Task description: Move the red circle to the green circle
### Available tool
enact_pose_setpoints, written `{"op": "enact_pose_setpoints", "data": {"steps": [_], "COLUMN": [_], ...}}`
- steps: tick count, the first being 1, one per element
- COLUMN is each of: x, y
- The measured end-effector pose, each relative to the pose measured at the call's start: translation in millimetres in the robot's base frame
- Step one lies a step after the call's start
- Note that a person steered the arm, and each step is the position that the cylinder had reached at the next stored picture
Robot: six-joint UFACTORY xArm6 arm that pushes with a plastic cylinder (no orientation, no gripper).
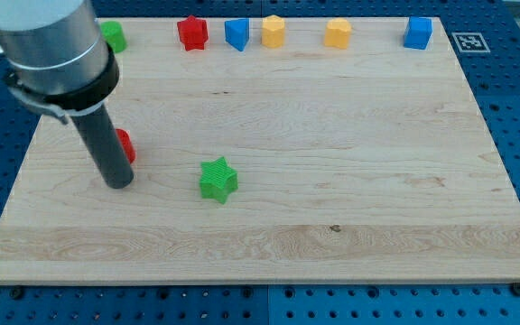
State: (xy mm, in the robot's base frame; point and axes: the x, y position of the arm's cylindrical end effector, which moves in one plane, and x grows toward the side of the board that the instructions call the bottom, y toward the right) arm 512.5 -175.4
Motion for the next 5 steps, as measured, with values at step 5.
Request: {"op": "enact_pose_setpoints", "data": {"steps": [5], "x": [-110.8], "y": [-28.5]}}
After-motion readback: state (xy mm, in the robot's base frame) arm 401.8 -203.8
